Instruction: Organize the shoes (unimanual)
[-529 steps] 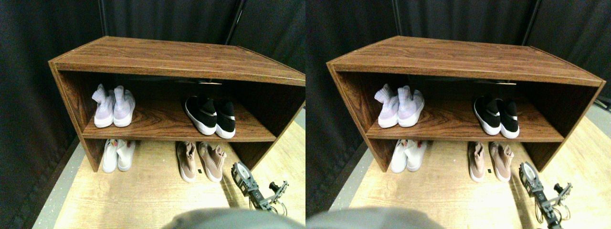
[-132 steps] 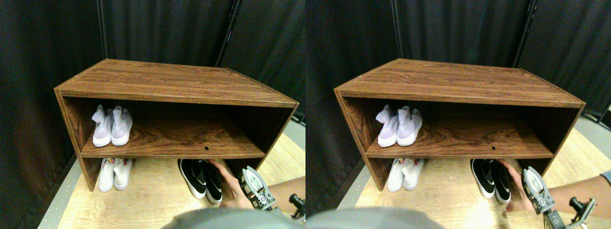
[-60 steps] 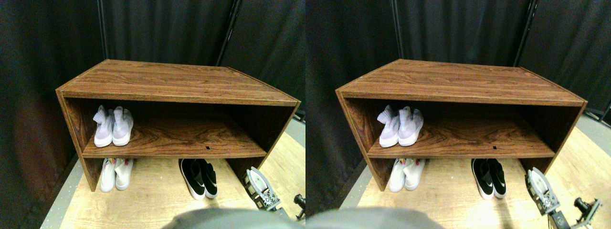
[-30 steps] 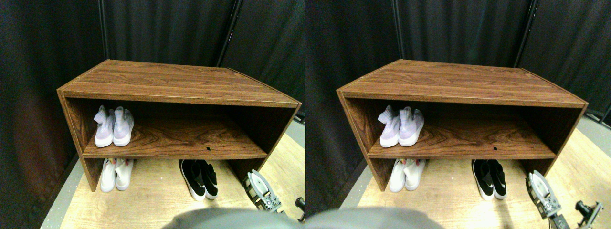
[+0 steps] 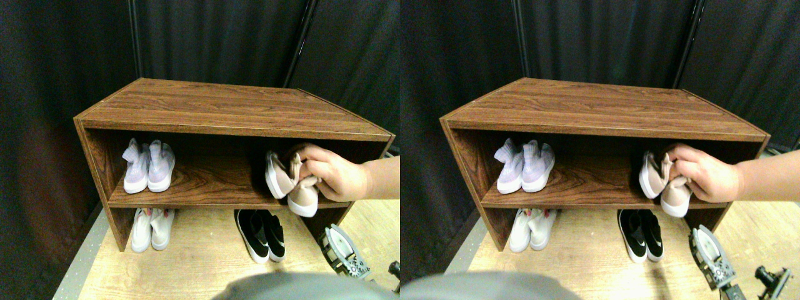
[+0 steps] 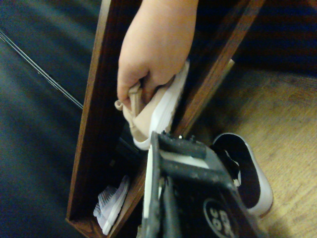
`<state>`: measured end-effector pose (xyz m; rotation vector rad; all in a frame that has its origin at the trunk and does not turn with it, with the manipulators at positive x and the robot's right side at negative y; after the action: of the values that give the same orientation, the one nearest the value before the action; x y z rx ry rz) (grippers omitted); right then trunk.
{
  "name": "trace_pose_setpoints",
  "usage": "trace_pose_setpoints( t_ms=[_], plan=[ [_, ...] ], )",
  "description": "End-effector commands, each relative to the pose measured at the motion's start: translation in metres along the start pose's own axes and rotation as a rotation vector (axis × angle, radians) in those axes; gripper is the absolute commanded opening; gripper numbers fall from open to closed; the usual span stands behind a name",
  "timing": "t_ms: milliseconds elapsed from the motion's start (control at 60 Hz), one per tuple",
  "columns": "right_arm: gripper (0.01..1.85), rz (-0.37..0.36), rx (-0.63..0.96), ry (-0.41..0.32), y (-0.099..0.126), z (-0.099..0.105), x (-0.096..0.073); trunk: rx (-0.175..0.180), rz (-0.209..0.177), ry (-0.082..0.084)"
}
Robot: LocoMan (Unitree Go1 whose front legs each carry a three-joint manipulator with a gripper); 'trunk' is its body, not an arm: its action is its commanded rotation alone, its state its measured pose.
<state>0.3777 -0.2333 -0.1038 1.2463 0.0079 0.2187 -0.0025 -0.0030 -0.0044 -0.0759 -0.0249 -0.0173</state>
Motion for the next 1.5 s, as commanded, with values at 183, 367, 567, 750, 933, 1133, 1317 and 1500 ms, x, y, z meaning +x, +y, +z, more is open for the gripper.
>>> trace_pose_setpoints(
  t_ms=[183, 367, 567, 750, 933, 1133, 1317, 1500],
  plan=[
    [0.06, 0.062, -0.009, -0.001, 0.0097, 0.0001, -0.0013, -0.017, 0.005, 0.001],
    [0.06, 0.065, -0.014, -0.008, 0.0091, 0.0003, -0.0020, -0.018, 0.006, 0.001],
    [0.06, 0.061, -0.018, -0.007, 0.0087, 0.0004, -0.0015, -0.019, 0.006, 0.002],
    [0.06, 0.057, -0.016, -0.017, 0.0086, -0.0002, -0.0003, -0.017, 0.007, 0.004],
    [0.06, 0.059, -0.004, -0.014, 0.0083, 0.0000, 0.0018, -0.016, 0.006, 0.009],
    [0.06, 0.056, -0.012, -0.019, 0.0076, 0.0005, 0.0036, -0.014, 0.004, 0.012],
    [0.06, 0.052, -0.009, -0.018, 0.0067, 0.0007, 0.0046, -0.013, 0.004, 0.014],
    [0.06, 0.055, -0.006, -0.017, 0.0060, 0.0009, 0.0054, -0.012, 0.003, 0.018]
  ],
)
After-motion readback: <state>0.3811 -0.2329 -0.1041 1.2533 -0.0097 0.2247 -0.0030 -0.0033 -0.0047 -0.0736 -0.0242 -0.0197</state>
